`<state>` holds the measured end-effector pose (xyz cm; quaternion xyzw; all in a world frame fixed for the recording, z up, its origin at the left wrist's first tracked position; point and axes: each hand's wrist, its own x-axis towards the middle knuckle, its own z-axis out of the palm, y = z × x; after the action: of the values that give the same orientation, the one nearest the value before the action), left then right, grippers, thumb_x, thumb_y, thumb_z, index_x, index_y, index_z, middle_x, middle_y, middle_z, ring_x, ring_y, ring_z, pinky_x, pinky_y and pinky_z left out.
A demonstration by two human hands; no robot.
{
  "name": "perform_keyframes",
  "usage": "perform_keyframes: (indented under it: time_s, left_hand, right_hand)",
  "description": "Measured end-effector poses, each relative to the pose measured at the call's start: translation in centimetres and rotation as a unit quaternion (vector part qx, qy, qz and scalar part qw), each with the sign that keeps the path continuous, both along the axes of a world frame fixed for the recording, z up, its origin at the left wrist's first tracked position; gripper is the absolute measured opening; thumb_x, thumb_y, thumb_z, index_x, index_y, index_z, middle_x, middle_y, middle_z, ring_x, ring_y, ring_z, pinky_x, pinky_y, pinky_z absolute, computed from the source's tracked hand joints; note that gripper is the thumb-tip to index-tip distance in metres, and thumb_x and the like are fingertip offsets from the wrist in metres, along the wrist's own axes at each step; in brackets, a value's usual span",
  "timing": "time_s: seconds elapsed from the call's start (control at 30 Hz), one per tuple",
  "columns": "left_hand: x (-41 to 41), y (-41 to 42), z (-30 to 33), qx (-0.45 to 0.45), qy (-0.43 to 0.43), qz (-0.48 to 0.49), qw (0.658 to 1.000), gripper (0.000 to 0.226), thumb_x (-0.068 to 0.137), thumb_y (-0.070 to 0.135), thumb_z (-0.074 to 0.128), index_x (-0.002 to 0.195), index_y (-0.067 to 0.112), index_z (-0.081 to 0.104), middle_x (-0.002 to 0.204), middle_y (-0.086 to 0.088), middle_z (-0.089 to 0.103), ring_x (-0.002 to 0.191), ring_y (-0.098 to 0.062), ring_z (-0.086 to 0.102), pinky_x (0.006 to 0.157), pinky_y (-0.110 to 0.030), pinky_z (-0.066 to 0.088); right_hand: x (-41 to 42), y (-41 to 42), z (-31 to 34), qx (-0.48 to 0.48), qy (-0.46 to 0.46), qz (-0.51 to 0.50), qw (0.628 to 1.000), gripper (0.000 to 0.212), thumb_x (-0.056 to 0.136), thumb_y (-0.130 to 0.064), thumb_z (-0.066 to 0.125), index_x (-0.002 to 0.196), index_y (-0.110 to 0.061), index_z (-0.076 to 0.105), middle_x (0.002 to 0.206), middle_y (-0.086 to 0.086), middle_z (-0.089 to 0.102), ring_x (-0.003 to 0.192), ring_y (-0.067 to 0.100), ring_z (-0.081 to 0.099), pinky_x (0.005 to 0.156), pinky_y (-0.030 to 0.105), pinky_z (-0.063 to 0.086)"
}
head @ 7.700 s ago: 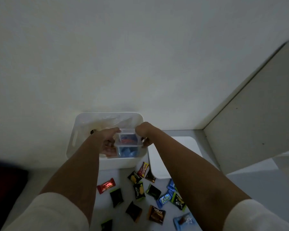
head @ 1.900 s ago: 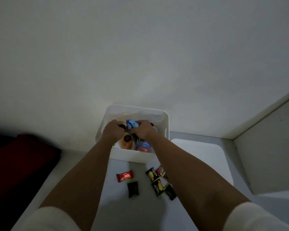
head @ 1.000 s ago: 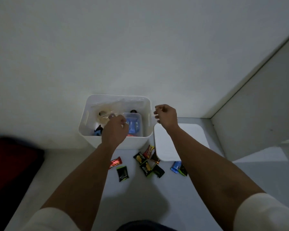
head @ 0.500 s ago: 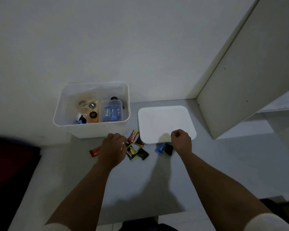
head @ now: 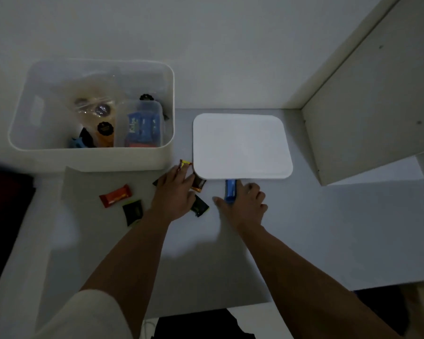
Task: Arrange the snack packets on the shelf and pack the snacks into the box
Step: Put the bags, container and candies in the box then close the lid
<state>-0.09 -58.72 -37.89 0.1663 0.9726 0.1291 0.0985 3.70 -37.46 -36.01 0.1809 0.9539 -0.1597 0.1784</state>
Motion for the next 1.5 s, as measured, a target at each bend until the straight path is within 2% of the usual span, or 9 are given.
perform_keyframes:
  time_s: [0.17, 0.33, 0.53, 0.77, 0.93, 1.13, 1.23, 1.4, 1.5]
  left_hand:
    - [0.7, -0.3, -0.5, -0.01, 0.01, -0.022, 1.0, 0.042, 0.085, 0.037, 0.058, 0.122, 0.023, 0.071, 0.158, -0.013, 0.037, 0.142, -0.041, 0.036, 0.106, -0.057, 0.04]
    - [1.1, -0.3, 0.2, -0.007, 0.043, -0.027, 0.999, 0.049, 0.084, 0.036, 0.053, 0.129, 0.022, 0.063, 0.153, -0.01, 0.043, 0.143, -0.036, 0.035, 0.108, -0.055, 0.039]
    - [1.2, 0.6, 0.7, -0.011, -0.01, -0.016, 1.0, 0.061, 0.078, 0.035, 0.057, 0.138, 0.031, 0.055, 0.158, -0.015, 0.032, 0.144, -0.044, 0.026, 0.106, -0.06, 0.034]
    - [4.2, -0.5, 0.3, -0.048, -0.007, -0.024, 0.999, 0.061, 0.085, 0.049, 0.045, 0.143, 0.031, 0.05, 0.164, -0.008, 0.025, 0.15, -0.041, 0.018, 0.114, -0.065, 0.024]
    - [5.6, -2.7, 1.1, -0.027, 0.041, 0.1, 0.994, 0.067, 0.086, 0.042, 0.053, 0.15, 0.026, 0.041, 0.161, -0.008, 0.03, 0.15, -0.039, 0.019, 0.117, -0.064, 0.018]
    - [9.1, -8.7, -1.3, -0.054, -0.027, 0.232, 0.971, 0.109, 0.074, 0.084, 0.05, 0.16, 0.032, 0.009, 0.167, -0.012, 0.008, 0.151, -0.044, 0.008, 0.117, -0.066, 0.008]
    - [9.5, -10.5, -1.6, -0.057, -0.042, 0.218, 0.973, 0.118, 0.062, 0.091, 0.052, 0.158, 0.032, 0.021, 0.165, -0.014, 0.014, 0.15, -0.045, 0.013, 0.116, -0.067, 0.016]
    - [9.6, -10.4, -0.5, -0.053, -0.026, 0.178, 0.982, 0.102, 0.066, 0.084, 0.052, 0.151, 0.029, 0.04, 0.16, -0.011, 0.029, 0.147, -0.041, 0.024, 0.11, -0.059, 0.03]
    - [9.7, -10.0, 0.3, -0.048, 0.006, 0.146, 0.988, 0.102, 0.068, 0.082, 0.053, 0.152, 0.027, 0.037, 0.16, -0.01, 0.03, 0.141, -0.042, 0.033, 0.108, -0.057, 0.032]
  right_hand:
    - [-1.0, -0.3, -0.6, -0.011, 0.048, 0.012, 0.999, 0.041, 0.096, -0.041, 0.058, 0.135, -0.033, 0.053, 0.138, 0.008, 0.04, 0.124, 0.032, 0.04, 0.093, 0.046, 0.041]
    - [-0.6, -0.6, -0.5, -0.033, 0.061, 0.035, 0.997, 0.05, 0.088, -0.042, 0.06, 0.136, -0.031, 0.05, 0.14, 0.006, 0.04, 0.125, 0.03, 0.039, 0.093, 0.046, 0.043]
    - [-0.5, -0.6, -0.8, -0.021, 0.05, 0.085, 0.995, 0.061, 0.086, -0.048, 0.058, 0.143, -0.03, 0.042, 0.145, 0.007, 0.035, 0.13, 0.032, 0.035, 0.095, 0.047, 0.042]
    - [-0.1, -0.9, -0.5, -0.012, 0.05, 0.094, 0.994, 0.052, 0.092, -0.041, 0.055, 0.142, -0.029, 0.045, 0.143, 0.008, 0.041, 0.131, 0.032, 0.038, 0.099, 0.049, 0.039]
    - [-0.6, -2.1, -0.8, 0.044, 0.116, 0.223, 0.967, 0.058, 0.087, -0.047, 0.051, 0.142, -0.032, 0.047, 0.136, 0.008, 0.048, 0.131, 0.035, 0.042, 0.107, 0.059, 0.03]
    - [-0.7, -4.0, -1.3, 0.07, 0.072, 0.274, 0.957, 0.059, 0.091, -0.051, 0.047, 0.147, -0.032, 0.041, 0.15, 0.01, 0.042, 0.138, 0.038, 0.037, 0.107, 0.064, 0.03]
    - [-0.4, -3.9, -1.5, 0.073, 0.119, 0.298, 0.944, 0.047, 0.094, -0.044, 0.048, 0.136, -0.025, 0.055, 0.15, 0.001, 0.05, 0.138, 0.032, 0.043, 0.109, 0.064, 0.029]
    - [0.3, -3.3, -1.3, 0.01, 0.168, 0.321, 0.932, 0.037, 0.097, -0.039, 0.041, 0.122, -0.028, 0.067, 0.142, -0.008, 0.059, 0.141, 0.027, 0.043, 0.112, 0.066, 0.024]
    - [1.7, -2.3, -0.9, -0.05, 0.208, 0.248, 0.945, 0.049, 0.095, -0.055, 0.044, 0.137, -0.032, 0.056, 0.149, -0.002, 0.048, 0.144, 0.027, 0.036, 0.112, 0.062, 0.026]
